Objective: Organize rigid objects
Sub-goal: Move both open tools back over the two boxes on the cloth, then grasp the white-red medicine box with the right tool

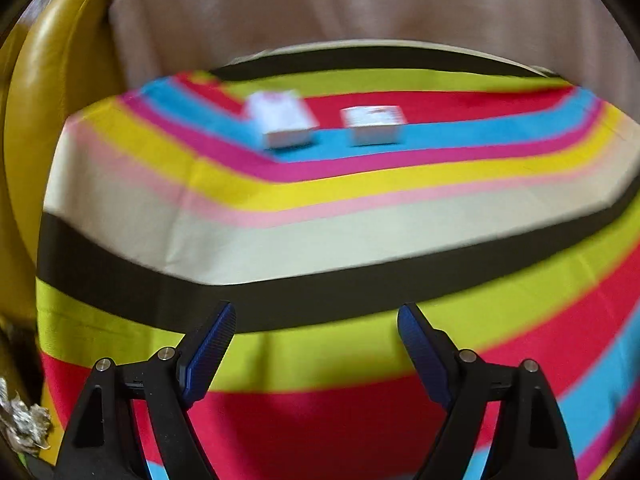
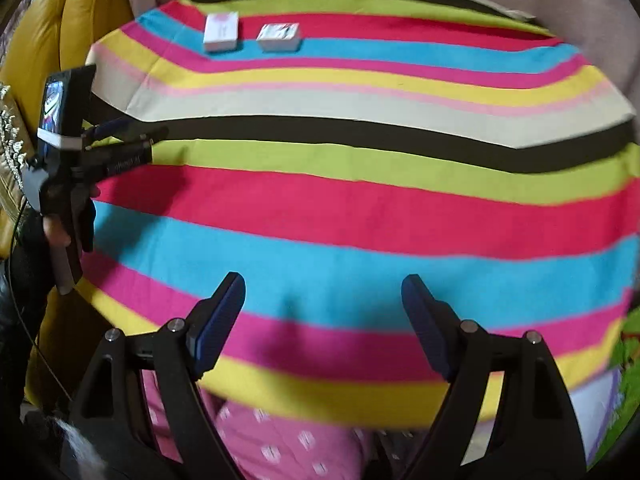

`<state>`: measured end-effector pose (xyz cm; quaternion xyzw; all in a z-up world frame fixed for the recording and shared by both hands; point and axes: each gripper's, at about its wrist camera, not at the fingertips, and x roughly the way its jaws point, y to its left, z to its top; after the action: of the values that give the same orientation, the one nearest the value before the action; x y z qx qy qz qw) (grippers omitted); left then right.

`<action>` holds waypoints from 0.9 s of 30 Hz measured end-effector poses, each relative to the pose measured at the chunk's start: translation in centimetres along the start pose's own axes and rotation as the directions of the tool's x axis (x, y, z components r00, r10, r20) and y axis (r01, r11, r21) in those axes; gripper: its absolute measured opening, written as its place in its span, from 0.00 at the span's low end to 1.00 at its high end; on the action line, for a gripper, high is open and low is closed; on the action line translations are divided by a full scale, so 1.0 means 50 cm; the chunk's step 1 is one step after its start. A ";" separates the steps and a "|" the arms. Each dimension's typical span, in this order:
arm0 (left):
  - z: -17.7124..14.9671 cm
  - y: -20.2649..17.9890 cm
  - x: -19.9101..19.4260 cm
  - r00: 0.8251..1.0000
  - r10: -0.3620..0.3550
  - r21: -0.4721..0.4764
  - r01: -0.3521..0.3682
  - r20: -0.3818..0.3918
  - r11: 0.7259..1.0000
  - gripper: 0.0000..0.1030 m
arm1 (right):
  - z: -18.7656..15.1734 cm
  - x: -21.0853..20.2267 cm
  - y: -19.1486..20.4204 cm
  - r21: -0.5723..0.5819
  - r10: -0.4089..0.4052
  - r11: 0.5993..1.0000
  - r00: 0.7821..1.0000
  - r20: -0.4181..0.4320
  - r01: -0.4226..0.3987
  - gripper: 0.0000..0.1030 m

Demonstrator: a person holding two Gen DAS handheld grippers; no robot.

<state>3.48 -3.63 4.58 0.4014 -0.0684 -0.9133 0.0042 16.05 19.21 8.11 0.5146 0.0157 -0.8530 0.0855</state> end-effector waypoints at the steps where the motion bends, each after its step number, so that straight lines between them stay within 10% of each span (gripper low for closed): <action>1: 0.004 0.024 0.015 1.000 0.003 -0.038 -0.004 -0.014 0.999 0.82 | 0.013 0.022 0.005 0.005 0.019 1.000 1.000 -0.014 -0.019 0.81; 8: -0.012 0.112 0.082 0.995 -0.044 -0.206 0.024 -0.089 0.978 0.82 | 0.167 0.170 0.029 0.067 0.089 0.994 0.995 -0.037 -0.087 0.81; 19: -0.022 0.133 0.076 0.978 -0.209 -0.285 0.199 -0.006 0.938 0.96 | 0.505 0.364 0.070 0.169 0.148 0.972 0.986 0.082 -0.160 0.81; 23: -0.022 0.133 0.073 0.976 -0.219 -0.288 0.209 -0.002 0.935 0.97 | 0.582 0.362 0.132 -0.135 0.013 0.991 0.988 0.155 0.008 0.81; 27: -0.022 0.133 0.072 0.974 -0.227 -0.289 0.218 0.001 0.932 0.99 | 0.604 0.385 0.172 -0.496 -0.050 0.862 0.991 0.128 0.107 0.81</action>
<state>1.52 -10.60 2.05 0.4166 0.1109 -0.9014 -0.0398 -17.75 4.78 5.87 0.4257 0.2532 -0.8494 0.1821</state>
